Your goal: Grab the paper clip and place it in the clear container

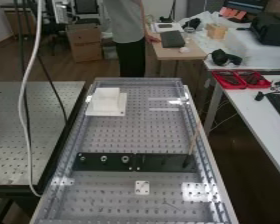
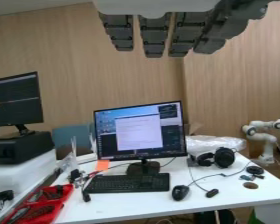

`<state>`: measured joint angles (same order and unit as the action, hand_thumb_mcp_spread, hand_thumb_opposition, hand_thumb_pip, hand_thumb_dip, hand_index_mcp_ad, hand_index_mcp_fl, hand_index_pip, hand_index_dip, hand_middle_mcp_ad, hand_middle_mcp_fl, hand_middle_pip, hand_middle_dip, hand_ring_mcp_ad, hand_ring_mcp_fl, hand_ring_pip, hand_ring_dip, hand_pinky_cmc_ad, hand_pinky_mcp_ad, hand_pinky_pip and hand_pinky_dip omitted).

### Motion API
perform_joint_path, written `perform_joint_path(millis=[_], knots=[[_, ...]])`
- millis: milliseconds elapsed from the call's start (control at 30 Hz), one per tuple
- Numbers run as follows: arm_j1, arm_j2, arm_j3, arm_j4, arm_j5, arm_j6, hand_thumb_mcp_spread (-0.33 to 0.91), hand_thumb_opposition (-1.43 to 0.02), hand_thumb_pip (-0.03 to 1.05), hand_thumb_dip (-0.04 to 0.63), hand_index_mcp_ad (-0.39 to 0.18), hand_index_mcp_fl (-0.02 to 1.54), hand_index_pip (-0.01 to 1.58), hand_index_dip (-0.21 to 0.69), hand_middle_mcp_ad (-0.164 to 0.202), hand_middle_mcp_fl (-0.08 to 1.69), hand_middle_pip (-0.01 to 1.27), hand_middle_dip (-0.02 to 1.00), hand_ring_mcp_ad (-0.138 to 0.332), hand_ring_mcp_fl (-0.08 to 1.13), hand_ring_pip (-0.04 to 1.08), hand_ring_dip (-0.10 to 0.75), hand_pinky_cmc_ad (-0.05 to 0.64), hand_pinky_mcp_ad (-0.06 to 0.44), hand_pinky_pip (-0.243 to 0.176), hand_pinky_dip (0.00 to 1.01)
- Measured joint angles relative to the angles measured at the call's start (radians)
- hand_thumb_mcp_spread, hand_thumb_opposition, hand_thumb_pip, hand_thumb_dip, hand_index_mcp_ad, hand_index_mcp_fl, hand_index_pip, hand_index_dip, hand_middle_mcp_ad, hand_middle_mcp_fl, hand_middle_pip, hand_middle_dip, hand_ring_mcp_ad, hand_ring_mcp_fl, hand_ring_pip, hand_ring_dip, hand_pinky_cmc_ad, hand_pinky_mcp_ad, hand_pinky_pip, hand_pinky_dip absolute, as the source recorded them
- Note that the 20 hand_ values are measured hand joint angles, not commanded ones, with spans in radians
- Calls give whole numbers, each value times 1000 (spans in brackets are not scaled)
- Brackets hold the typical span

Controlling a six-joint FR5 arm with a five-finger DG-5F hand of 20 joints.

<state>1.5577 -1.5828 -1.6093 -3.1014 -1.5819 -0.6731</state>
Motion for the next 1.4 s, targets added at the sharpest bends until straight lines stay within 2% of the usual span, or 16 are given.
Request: perform_joint_path(millis=[67, 167, 233, 300, 400, 467, 567, 600, 667, 767, 800, 967, 1167, 1200, 1300, 1400], knots=[[-1, -1, 0, 1, -1, 0, -2, 0, 3, 9, -19, 3, 14, 16, 79, 5, 21, 28, 66, 0, 12, 16, 63, 54, -10, 16], [-2, -1, 0, 3, -1, 0, -3, -21, 24, 3, -5, 0, 12, 16, 59, 7, 19, 28, 63, 0, 14, 16, 47, 31, -12, 21], [-3, -2, -1, 6, -1, 1, 119, -176, 178, 21, -9, 0, 9, 16, 59, 0, 24, 33, 66, 0, 14, 21, 45, 49, -12, 79], [-4, -2, -2, 8, -1, 3, 220, -361, 243, 23, -10, 0, 24, 21, 59, 0, 61, 47, 68, 0, 23, 30, 96, 101, -12, 195], [-5, -3, -3, 10, 0, 3, 246, -524, 239, 19, -24, 5, 54, 49, 58, 7, 87, 84, 77, 0, 54, 59, 194, 183, -44, 325], [-6, -2, -4, 11, -1, 3, 264, -574, 244, 19, -28, 2, 54, 54, 56, 2, 98, 93, 98, 2, 54, 72, 250, 232, -59, 367], [-7, -1, -6, 14, 2, 3, 262, -621, 244, 19, -28, 5, 58, 63, 59, 2, 103, 110, 126, 3, 54, 87, 311, 265, -58, 400], [-6, -1, -8, 15, 4, 2, 265, -632, 244, 19, -28, 10, 68, 61, 59, 0, 113, 124, 141, 0, 65, 98, 328, 279, -75, 412], [-6, -1, -13, 18, 12, -6, 264, -651, 251, 16, -28, 10, 70, 65, 56, 2, 122, 126, 138, 5, 70, 103, 349, 291, -75, 429], [-4, -4, -30, 29, 37, -28, 265, -658, 293, 19, -28, 10, 70, 66, 72, 3, 122, 126, 157, 5, 68, 103, 346, 290, -75, 443], [-4, -6, -41, 37, 48, -33, 262, -663, 297, 16, -28, 12, 72, 70, 75, 3, 117, 126, 157, 2, 66, 103, 367, 304, -75, 457], [-16, -17, -102, 108, 73, -34, 264, -696, 333, 26, -35, 23, 73, 75, 68, 7, 126, 141, 157, 0, 89, 113, 380, 307, -93, 461], [-53, -39, -188, 233, 89, -11, 262, -696, 424, 45, -28, 24, 87, 70, 75, 3, 126, 140, 161, 0, 87, 112, 379, 314, -93, 469], [-60, -45, -204, 258, 92, -5, 260, -696, 466, 51, -31, 24, 84, 68, 75, 3, 126, 143, 162, 0, 87, 112, 379, 314, -93, 468], [-75, -64, -232, 300, 94, 11, 291, -712, 541, 94, -40, 40, 101, 61, 75, 0, 122, 143, 164, 0, 87, 112, 380, 314, -93, 471], [-89, -90, -241, 314, 92, 34, 290, -728, 562, 126, -40, 45, 129, 63, 75, 0, 129, 152, 164, 0, 87, 112, 379, 312, -93, 471]])
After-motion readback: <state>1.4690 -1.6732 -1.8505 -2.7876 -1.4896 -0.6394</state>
